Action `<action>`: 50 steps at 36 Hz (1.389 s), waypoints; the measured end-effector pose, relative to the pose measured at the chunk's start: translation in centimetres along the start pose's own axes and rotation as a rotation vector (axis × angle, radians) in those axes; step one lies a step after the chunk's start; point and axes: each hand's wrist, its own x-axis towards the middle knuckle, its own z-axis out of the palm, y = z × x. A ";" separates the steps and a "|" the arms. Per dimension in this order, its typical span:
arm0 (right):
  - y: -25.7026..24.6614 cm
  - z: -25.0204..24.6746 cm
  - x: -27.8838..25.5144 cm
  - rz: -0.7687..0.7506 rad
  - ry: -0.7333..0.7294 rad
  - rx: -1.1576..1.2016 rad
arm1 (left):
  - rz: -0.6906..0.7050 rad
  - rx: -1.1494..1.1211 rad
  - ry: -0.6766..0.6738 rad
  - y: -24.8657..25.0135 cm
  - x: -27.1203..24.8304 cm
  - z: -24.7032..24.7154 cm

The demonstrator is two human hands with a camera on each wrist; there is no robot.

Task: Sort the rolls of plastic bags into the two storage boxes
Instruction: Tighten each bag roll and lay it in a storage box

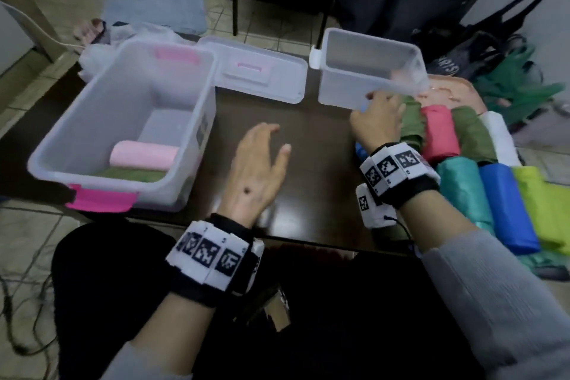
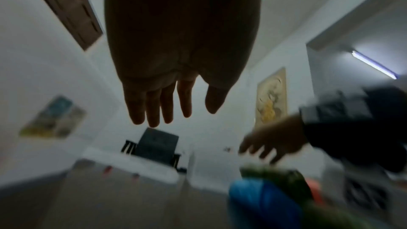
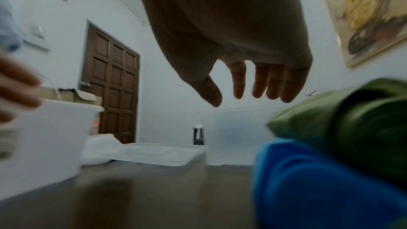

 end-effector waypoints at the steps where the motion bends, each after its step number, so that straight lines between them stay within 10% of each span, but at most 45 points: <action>1: 0.7 -0.6 0.6 0.038 0.044 -0.045 | -0.035 0.017 -0.085 -0.3 -0.4 1.4; 9: 4.2 -0.3 4.9 0.349 -0.087 -0.157 | -0.121 0.242 -0.242 -2.8 -2.5 7.2; 31: 4.0 -2.2 3.9 0.236 -0.073 -0.124 | -0.029 0.449 -0.198 -4.2 -3.4 8.8; 41: -1.6 1.1 -2.9 -0.103 -0.215 -0.090 | -0.040 0.405 -0.207 -4.2 -3.3 8.7; 50: -1.9 4.6 -6.1 0.035 -0.332 -0.079 | -0.062 0.345 -0.226 -4.0 -3.1 8.2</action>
